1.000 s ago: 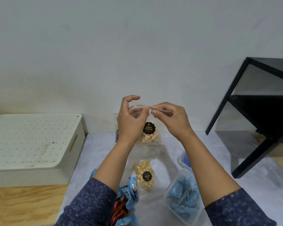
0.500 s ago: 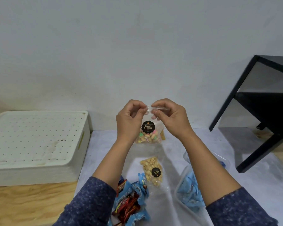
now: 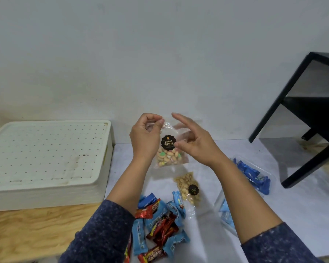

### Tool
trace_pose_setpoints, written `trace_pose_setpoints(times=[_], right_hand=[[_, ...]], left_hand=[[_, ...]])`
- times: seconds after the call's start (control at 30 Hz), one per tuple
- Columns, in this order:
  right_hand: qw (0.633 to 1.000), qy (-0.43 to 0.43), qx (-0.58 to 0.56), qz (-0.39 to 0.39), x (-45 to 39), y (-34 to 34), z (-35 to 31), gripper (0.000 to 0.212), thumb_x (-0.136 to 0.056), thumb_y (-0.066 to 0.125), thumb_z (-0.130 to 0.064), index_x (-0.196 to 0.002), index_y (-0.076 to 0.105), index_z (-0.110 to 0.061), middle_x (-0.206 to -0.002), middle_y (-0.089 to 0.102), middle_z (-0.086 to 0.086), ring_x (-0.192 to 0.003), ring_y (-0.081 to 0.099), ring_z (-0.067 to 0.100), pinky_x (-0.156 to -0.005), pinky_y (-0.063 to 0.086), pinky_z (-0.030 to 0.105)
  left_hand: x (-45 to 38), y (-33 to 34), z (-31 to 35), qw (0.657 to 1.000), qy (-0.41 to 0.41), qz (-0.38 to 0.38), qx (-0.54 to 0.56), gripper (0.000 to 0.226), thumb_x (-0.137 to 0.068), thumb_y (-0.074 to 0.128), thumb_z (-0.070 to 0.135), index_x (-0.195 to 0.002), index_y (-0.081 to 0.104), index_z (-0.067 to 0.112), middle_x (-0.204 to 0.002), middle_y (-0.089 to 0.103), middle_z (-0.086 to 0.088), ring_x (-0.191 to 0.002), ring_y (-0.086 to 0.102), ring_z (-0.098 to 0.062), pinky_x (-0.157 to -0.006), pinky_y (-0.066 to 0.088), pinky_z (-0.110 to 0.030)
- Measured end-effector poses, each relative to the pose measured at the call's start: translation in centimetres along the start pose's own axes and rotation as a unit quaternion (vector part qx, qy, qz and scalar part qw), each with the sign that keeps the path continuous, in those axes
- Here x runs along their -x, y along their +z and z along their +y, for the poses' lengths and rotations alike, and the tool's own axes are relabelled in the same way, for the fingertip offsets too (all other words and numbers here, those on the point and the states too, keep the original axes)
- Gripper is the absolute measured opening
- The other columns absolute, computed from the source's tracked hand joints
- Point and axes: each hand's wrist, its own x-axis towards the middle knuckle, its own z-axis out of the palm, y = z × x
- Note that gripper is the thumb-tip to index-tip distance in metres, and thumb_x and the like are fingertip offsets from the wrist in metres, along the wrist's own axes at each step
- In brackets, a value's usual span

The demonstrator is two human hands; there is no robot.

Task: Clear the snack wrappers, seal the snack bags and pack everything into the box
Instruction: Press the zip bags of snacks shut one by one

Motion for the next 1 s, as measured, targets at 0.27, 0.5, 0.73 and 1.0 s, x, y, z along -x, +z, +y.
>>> trace_pose_setpoints(times=[0.27, 0.5, 0.73, 1.0], right_hand=[[0.992, 0.121, 0.006, 0.028, -1.5, 1.7, 5.4, 0.034, -0.081, 0.066, 0.002, -0.092, 0.069, -0.03, -0.078, 0.053, -0.01, -0.073, 0.06, 0.025, -0.074, 0.056, 0.04], [0.98, 0.186, -0.067, -0.009, -4.1, 3.3, 11.1, 0.027, -0.084, 0.059, 0.011, -0.102, 0.067, -0.008, -0.084, 0.054, -0.007, -0.055, 0.062, -0.002, -0.063, 0.061, 0.031], [0.973, 0.219, -0.021, -0.071, -8.0, 4.0, 17.1, 0.03, -0.087, 0.051, 0.006, -0.105, 0.068, -0.011, -0.083, 0.059, 0.002, -0.079, 0.069, 0.031, -0.076, 0.059, 0.047], [0.963, 0.219, 0.059, -0.145, -10.3, 3.8, 19.8, 0.047, -0.085, 0.055, -0.002, -0.131, 0.054, -0.013, -0.136, 0.053, 0.007, -0.125, 0.049, 0.022, -0.103, 0.039, 0.03]], left_hand=[[0.1, -0.9, -4.8, 0.984, -0.032, -0.173, -0.007, 0.041, -0.088, 0.062, 0.007, -0.102, 0.052, 0.043, -0.113, 0.056, 0.015, -0.115, 0.056, -0.014, -0.097, 0.049, -0.037], [-1.6, 0.2, -9.3, 0.956, -0.085, -0.185, -0.21, 0.032, -0.079, 0.069, 0.004, -0.1, 0.065, 0.027, -0.112, 0.057, 0.002, -0.091, 0.059, -0.011, -0.079, 0.045, -0.01], [-4.8, 2.1, -14.1, 0.924, -0.1, -0.169, -0.327, 0.031, -0.079, 0.069, 0.002, -0.104, 0.067, 0.02, -0.103, 0.055, -0.002, -0.085, 0.058, -0.014, -0.079, 0.045, -0.022], [-7.3, 2.1, -17.7, 0.885, -0.124, -0.193, -0.406, 0.052, -0.086, 0.065, 0.015, -0.135, 0.049, 0.011, -0.14, 0.047, -0.011, -0.128, 0.047, -0.024, -0.106, 0.038, -0.032]])
